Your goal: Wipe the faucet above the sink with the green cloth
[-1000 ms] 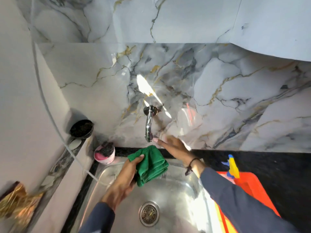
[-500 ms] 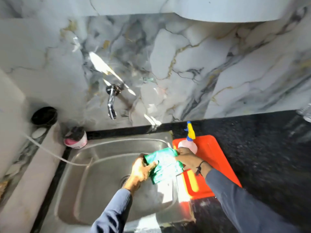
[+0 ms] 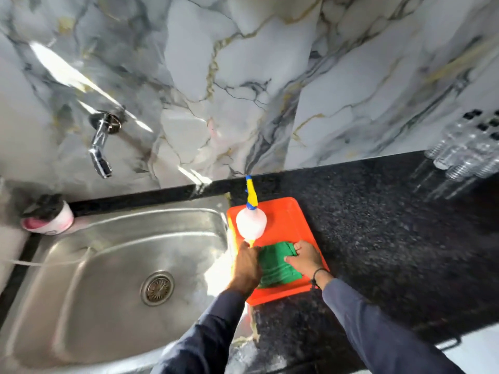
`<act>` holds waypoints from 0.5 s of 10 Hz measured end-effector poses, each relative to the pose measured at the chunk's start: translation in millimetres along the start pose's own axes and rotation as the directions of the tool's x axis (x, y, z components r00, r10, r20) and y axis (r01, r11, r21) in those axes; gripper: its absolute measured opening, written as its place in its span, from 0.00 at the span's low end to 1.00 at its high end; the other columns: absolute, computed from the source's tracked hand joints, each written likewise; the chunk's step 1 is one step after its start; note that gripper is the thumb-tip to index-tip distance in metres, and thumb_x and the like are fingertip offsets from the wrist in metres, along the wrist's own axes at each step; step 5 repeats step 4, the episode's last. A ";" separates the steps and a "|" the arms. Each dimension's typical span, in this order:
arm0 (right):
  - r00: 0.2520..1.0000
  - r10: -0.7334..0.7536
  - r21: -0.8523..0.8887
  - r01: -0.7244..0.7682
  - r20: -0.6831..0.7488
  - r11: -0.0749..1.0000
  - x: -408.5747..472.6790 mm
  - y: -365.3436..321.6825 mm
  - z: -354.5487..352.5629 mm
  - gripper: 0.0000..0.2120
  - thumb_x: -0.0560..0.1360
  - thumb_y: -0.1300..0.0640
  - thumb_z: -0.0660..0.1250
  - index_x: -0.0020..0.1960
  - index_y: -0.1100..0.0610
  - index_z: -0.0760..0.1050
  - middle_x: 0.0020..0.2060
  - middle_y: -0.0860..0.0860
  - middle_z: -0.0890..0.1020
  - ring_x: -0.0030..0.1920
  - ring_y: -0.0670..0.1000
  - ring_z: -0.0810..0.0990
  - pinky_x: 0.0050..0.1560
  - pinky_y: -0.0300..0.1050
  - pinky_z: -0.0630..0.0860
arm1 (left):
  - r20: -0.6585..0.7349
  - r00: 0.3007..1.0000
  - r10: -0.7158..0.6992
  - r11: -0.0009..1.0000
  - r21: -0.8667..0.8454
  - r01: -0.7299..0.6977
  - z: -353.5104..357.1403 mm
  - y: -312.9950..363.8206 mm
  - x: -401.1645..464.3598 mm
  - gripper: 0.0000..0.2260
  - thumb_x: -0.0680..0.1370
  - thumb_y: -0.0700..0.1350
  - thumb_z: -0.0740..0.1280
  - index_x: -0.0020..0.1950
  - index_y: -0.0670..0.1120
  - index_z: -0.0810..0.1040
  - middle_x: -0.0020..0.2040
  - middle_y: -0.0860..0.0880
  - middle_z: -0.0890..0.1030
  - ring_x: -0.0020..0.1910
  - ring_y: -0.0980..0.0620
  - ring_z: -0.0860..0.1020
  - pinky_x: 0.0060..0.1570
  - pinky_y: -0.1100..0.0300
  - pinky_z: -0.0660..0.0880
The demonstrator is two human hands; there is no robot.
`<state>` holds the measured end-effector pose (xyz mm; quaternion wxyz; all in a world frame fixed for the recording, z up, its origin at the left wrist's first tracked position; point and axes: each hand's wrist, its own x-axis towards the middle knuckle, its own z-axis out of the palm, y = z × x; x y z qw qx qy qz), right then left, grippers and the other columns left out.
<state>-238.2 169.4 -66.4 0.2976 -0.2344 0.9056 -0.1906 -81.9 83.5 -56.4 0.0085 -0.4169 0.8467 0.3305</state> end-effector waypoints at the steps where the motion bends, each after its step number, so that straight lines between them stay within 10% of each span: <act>1: 0.991 -0.070 -0.040 0.066 -0.115 0.997 -4.6 -10.1 -12.7 0.17 0.75 0.52 0.74 0.61 0.57 0.83 0.60 0.58 0.87 0.64 0.61 0.84 0.62 0.51 0.80 | -0.063 0.997 0.038 0.998 0.054 -0.034 -18.6 3.2 0.3 0.16 0.79 0.36 0.62 0.64 0.38 0.82 0.65 0.37 0.79 0.63 0.39 0.80 0.63 0.49 0.73; 2: 0.913 -0.263 -0.057 0.259 -0.312 0.964 -13.7 -49.3 -38.7 0.15 0.76 0.50 0.73 0.60 0.53 0.83 0.59 0.53 0.87 0.61 0.60 0.85 0.56 0.53 0.82 | -0.154 0.983 0.103 0.986 0.148 -0.080 -72.5 -0.6 -6.1 0.13 0.80 0.38 0.61 0.57 0.37 0.83 0.58 0.36 0.82 0.57 0.35 0.82 0.56 0.44 0.77; 4: 0.402 -0.701 -0.308 0.690 -0.590 0.655 -49.6 -197.6 -103.5 0.14 0.72 0.52 0.73 0.56 0.56 0.85 0.49 0.53 0.87 0.53 0.62 0.85 0.52 0.55 0.79 | -0.511 0.820 0.258 0.931 0.358 -0.070 -242.9 -28.4 -24.3 0.16 0.85 0.51 0.60 0.60 0.43 0.82 0.60 0.41 0.82 0.58 0.37 0.82 0.52 0.45 0.80; 5: 0.402 -0.701 -0.308 0.690 -0.590 0.655 -49.6 -197.6 -103.5 0.14 0.72 0.52 0.73 0.56 0.56 0.85 0.49 0.53 0.87 0.53 0.62 0.85 0.52 0.55 0.79 | -0.511 0.820 0.258 0.931 0.358 -0.070 -242.9 -28.4 -24.3 0.16 0.85 0.51 0.60 0.60 0.43 0.82 0.60 0.41 0.82 0.58 0.37 0.82 0.52 0.45 0.80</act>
